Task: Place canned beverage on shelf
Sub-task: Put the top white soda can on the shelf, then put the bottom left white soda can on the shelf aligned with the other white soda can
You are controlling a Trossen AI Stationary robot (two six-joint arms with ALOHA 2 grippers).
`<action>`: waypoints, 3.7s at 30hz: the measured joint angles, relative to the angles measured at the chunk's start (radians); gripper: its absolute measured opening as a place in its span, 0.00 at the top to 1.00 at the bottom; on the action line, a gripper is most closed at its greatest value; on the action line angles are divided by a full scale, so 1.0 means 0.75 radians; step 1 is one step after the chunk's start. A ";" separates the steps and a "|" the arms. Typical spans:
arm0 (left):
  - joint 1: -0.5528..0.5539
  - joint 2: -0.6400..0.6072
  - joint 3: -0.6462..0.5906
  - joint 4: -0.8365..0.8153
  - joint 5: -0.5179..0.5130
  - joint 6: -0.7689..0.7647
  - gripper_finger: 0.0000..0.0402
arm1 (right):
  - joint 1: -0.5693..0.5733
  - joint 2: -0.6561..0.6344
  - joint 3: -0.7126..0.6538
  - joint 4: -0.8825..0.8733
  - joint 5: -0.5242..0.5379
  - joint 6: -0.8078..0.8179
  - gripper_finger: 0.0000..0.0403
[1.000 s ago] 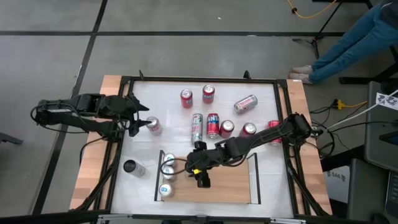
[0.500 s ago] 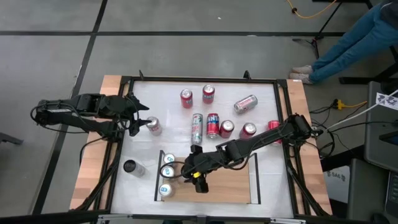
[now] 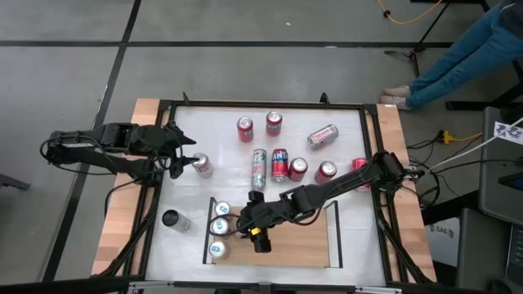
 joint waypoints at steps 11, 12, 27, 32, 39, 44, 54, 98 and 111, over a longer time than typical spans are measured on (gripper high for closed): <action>0.000 0.000 0.000 0.001 0.000 0.000 0.28 | 0.000 0.012 0.001 0.007 -0.005 -0.002 0.37; 0.000 0.000 0.000 0.001 0.000 0.000 0.28 | 0.000 0.012 0.001 0.008 -0.005 -0.003 0.37; 0.000 0.000 0.000 0.001 0.000 0.000 0.28 | 0.000 0.013 0.001 0.005 -0.005 -0.016 0.37; 0.000 0.000 0.000 0.000 0.000 0.000 0.28 | 0.001 0.014 0.001 0.005 -0.005 -0.018 0.37; 0.000 0.000 0.000 0.000 0.000 0.000 0.28 | 0.000 0.016 0.000 -0.008 -0.005 -0.023 0.23; 0.000 0.000 0.000 0.000 0.000 -0.001 0.28 | -0.002 0.019 -0.002 -0.002 -0.003 -0.023 0.12; 0.000 0.000 0.000 0.000 0.000 -0.001 0.28 | -0.002 0.019 -0.002 -0.001 0.000 -0.022 0.10; -0.458 0.412 0.291 -0.740 0.612 -1.801 0.28 | -0.015 -0.089 0.000 -0.489 0.002 -0.090 0.10; -0.787 0.553 0.290 -0.633 0.561 -2.330 0.28 | 0.058 -0.089 0.000 -0.508 0.046 -0.056 0.10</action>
